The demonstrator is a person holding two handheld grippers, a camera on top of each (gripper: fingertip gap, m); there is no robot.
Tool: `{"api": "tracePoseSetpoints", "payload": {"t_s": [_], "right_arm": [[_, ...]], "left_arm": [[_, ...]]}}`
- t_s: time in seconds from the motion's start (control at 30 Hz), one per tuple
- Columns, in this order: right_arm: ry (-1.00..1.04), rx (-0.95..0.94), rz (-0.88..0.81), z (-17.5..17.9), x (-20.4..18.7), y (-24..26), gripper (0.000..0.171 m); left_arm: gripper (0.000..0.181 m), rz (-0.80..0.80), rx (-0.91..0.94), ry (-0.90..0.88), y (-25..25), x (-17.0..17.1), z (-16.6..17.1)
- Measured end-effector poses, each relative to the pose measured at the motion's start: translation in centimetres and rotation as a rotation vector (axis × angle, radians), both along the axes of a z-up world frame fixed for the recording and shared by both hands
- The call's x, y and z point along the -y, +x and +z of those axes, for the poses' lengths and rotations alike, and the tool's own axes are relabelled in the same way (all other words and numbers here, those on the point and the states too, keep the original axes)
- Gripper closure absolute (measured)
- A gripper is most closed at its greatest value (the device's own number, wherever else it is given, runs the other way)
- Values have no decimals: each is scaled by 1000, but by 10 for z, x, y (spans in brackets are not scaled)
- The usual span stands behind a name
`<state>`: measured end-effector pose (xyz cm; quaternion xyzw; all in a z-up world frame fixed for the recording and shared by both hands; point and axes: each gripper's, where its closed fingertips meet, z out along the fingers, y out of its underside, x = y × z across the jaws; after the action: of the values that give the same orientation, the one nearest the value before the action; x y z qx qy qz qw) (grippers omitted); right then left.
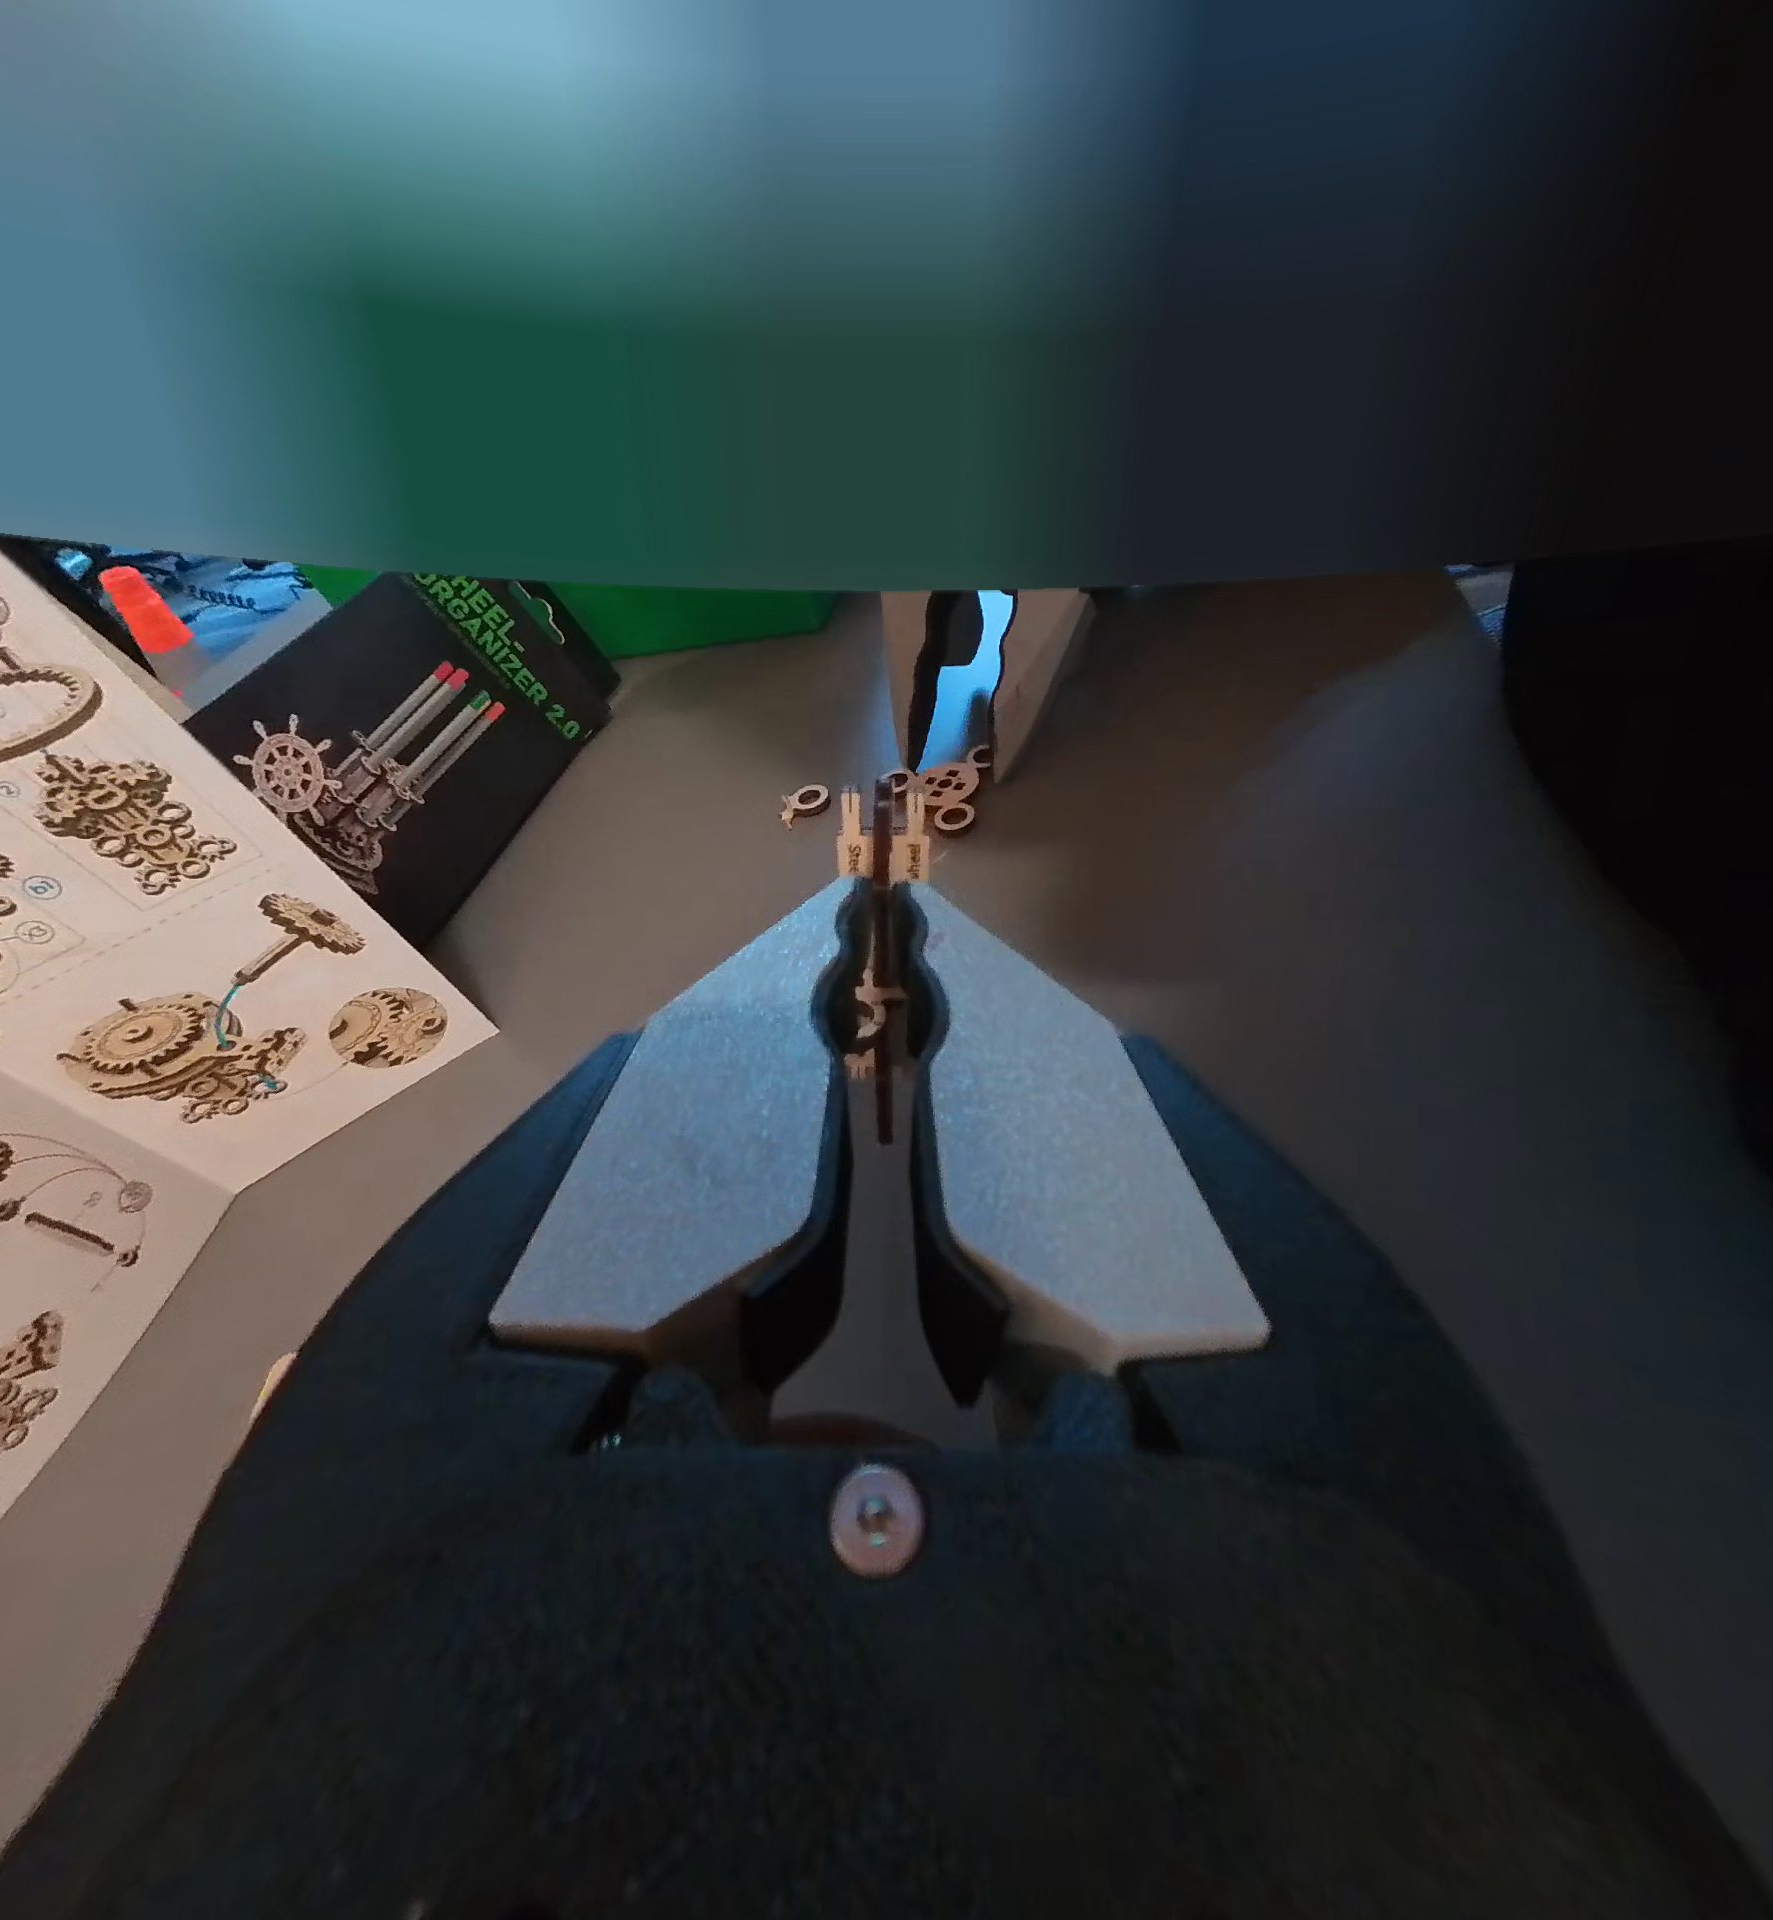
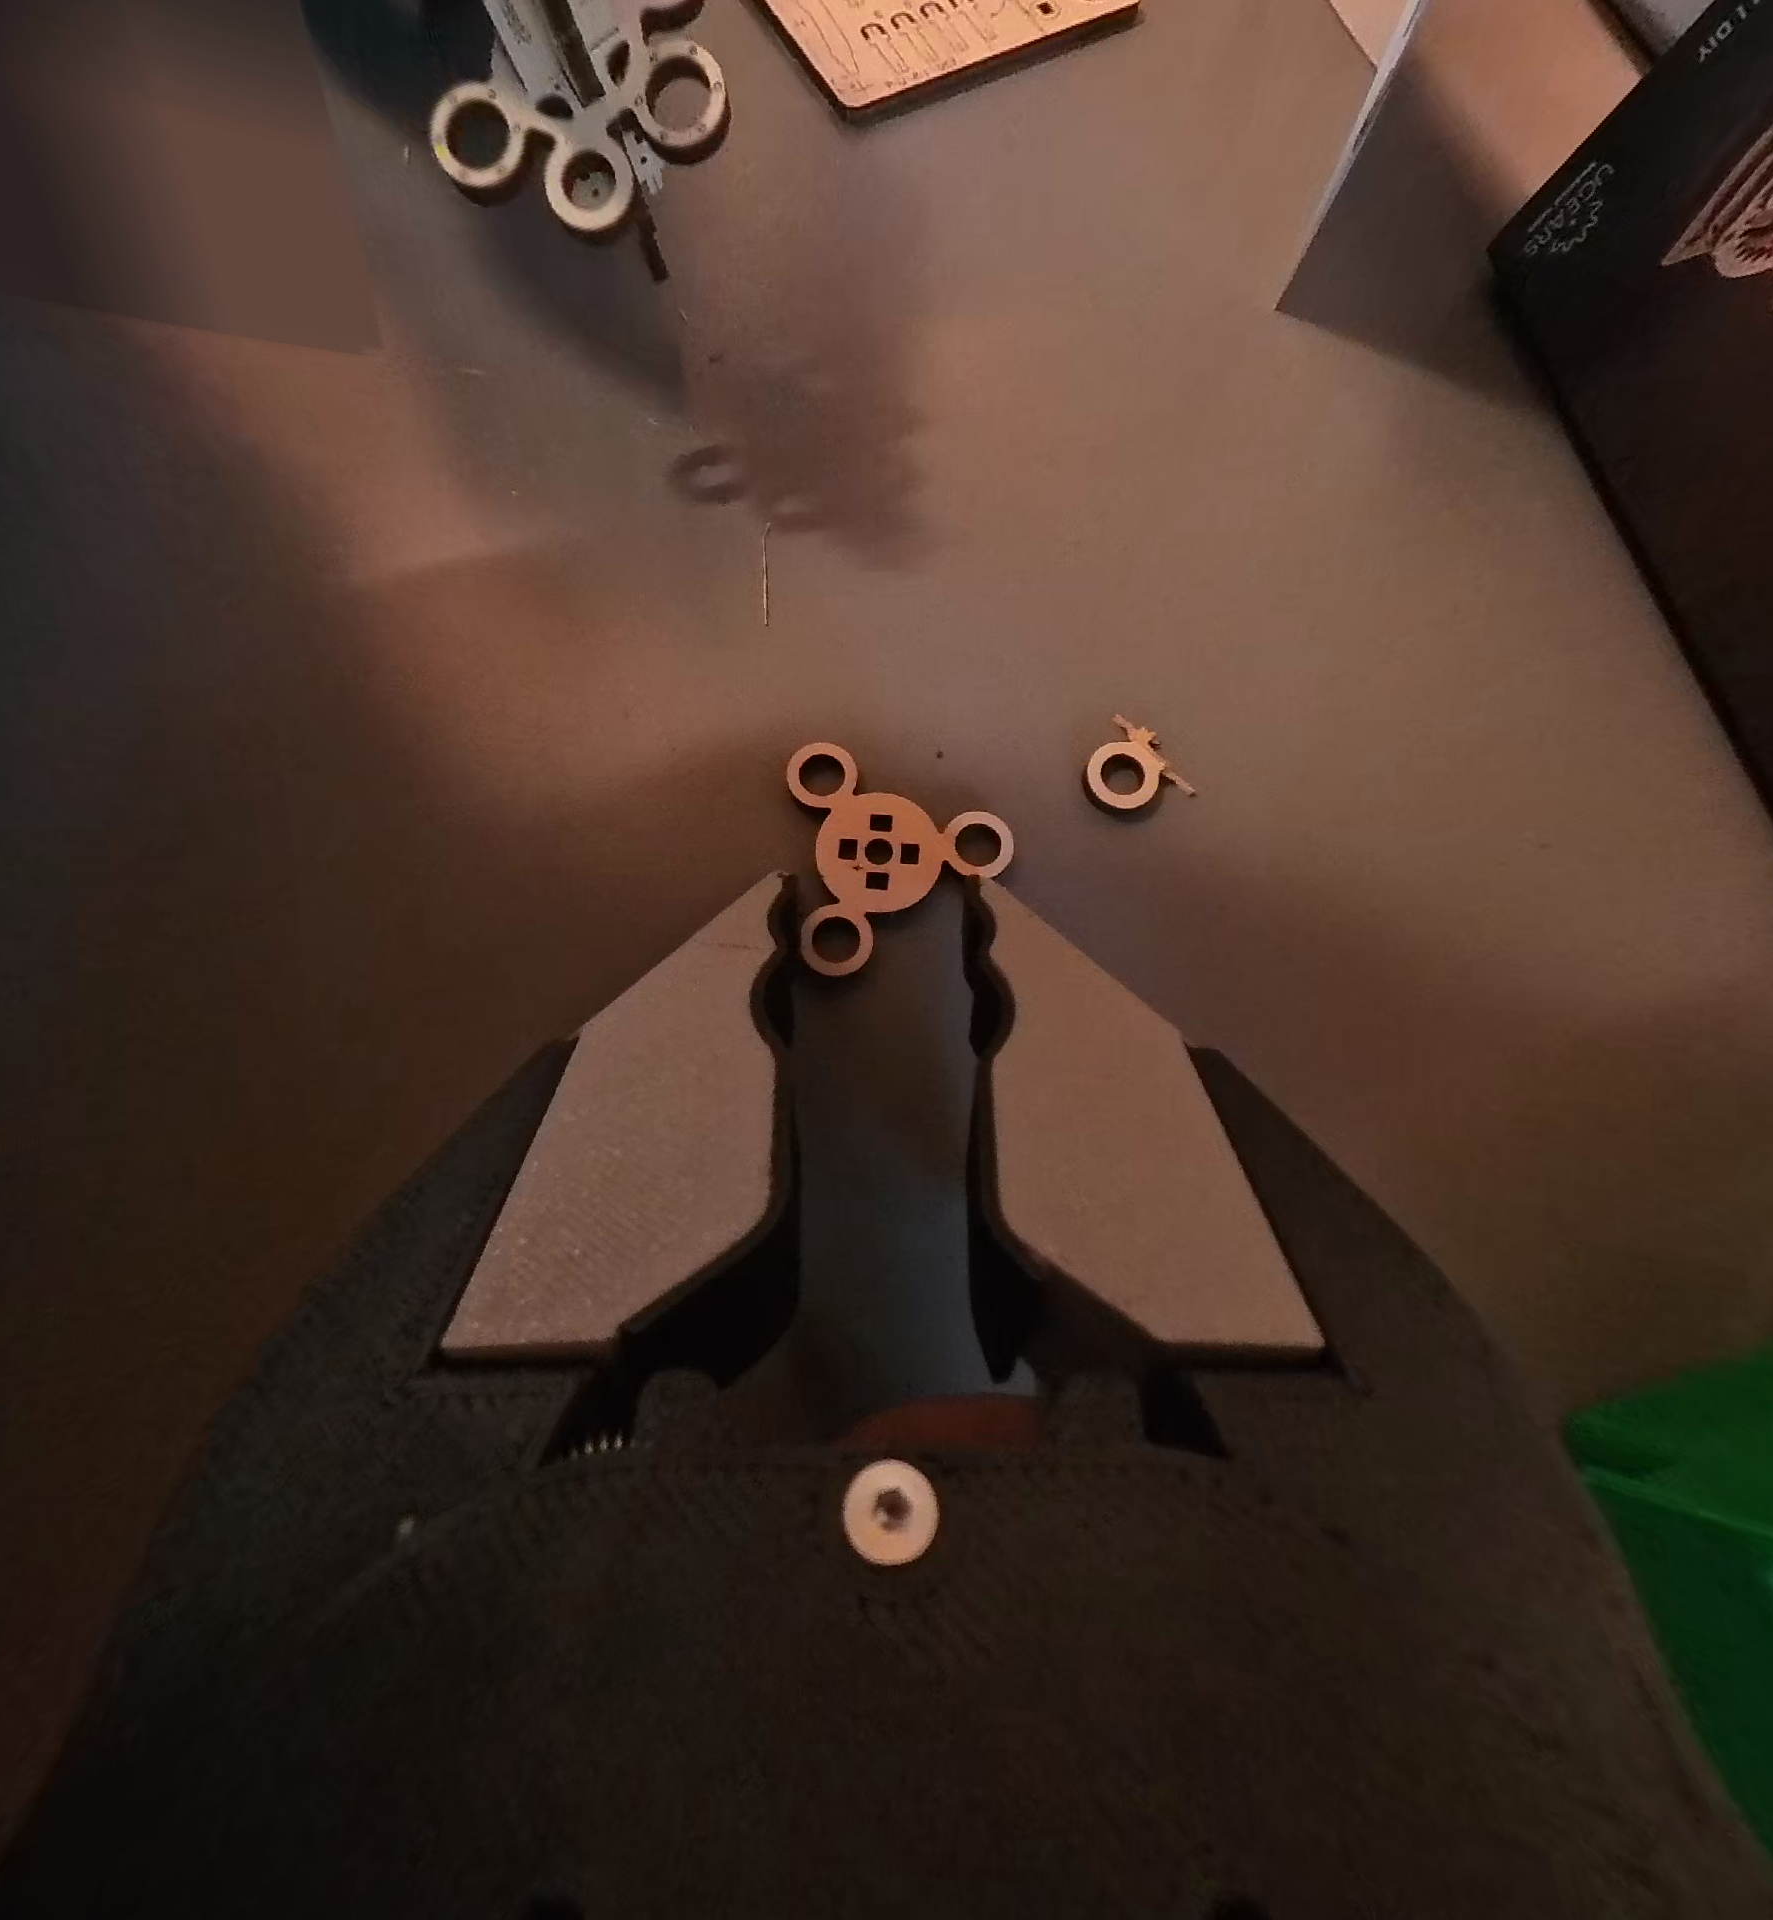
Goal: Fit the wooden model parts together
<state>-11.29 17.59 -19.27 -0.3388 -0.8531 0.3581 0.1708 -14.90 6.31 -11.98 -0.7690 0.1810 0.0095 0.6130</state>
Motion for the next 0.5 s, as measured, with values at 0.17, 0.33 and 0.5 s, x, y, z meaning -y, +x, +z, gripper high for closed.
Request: {"api": "tracePoseSetpoints", "payload": {"t_s": [0.17, 0.33, 0.5], "right_arm": [[1, -1, 1, 0, 0, 0, 143], [1, -1, 1, 0, 0, 0, 144], [3, -3, 1, 0, 1, 0, 144]], "left_arm": [[181, 8, 48, 7, -5, 1, 3], [181, 25, 117, 16, -11, 2, 7], [181, 27, 141, 18, -13, 2, 8]]}}
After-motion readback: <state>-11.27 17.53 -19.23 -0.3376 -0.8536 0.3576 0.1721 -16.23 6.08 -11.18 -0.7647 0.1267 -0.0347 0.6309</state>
